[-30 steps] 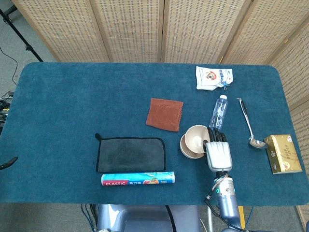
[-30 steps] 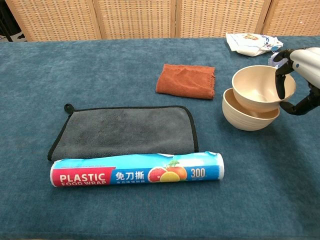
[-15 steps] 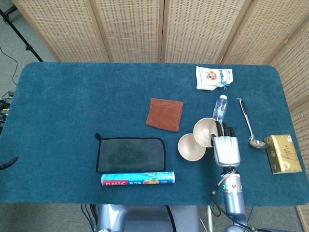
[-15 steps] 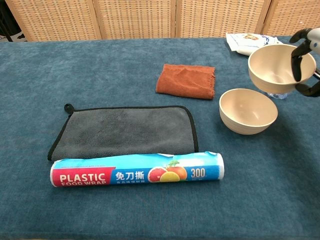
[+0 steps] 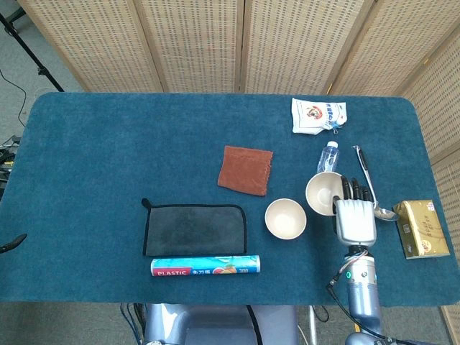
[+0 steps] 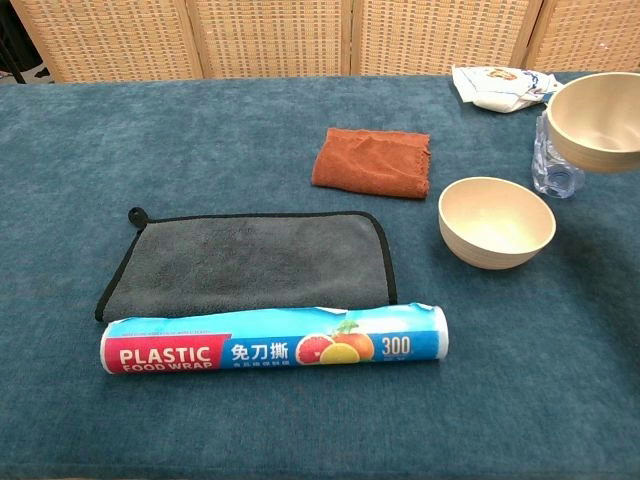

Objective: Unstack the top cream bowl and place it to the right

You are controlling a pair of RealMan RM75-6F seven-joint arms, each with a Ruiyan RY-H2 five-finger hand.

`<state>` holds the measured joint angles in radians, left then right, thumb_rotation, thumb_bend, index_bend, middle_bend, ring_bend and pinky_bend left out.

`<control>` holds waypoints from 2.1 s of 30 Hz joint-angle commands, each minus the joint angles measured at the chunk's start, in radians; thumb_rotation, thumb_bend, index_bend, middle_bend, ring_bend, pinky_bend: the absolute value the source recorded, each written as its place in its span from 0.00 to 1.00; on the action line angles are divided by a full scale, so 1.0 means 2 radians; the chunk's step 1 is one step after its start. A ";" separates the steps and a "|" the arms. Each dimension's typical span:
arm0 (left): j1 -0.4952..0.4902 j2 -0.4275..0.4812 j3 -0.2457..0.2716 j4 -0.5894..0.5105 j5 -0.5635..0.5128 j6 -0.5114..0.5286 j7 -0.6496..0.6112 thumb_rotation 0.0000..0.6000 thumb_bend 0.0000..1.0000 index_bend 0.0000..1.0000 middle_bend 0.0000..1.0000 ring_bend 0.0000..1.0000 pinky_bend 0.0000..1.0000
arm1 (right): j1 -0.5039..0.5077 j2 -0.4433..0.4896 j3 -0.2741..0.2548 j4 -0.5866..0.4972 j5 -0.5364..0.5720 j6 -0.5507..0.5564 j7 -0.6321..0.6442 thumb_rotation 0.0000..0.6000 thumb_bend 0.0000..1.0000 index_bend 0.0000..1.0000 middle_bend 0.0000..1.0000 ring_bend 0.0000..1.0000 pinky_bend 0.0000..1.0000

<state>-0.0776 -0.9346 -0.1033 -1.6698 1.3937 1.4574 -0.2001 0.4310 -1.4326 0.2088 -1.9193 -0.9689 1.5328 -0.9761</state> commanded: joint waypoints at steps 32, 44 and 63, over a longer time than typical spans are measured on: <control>-0.001 -0.006 0.007 -0.004 0.010 -0.001 0.018 0.72 0.00 0.17 0.00 0.00 0.00 | -0.098 0.074 -0.070 -0.010 -0.026 0.040 0.099 1.00 0.40 0.62 0.12 0.11 0.17; -0.001 -0.007 0.008 -0.004 0.011 -0.001 0.021 0.72 0.00 0.17 0.00 0.00 0.00 | -0.126 0.050 -0.095 0.007 -0.048 0.040 0.128 1.00 0.40 0.62 0.12 0.11 0.17; -0.001 -0.007 0.009 -0.005 0.011 0.000 0.021 0.72 0.00 0.17 0.00 0.00 0.00 | -0.142 0.027 -0.100 0.013 -0.049 0.027 0.126 1.00 0.40 0.62 0.12 0.11 0.17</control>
<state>-0.0797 -0.9480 -0.0858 -1.6791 1.4155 1.4568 -0.1590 0.1469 -1.3781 0.0085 -1.8936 -1.0676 1.5874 -0.7236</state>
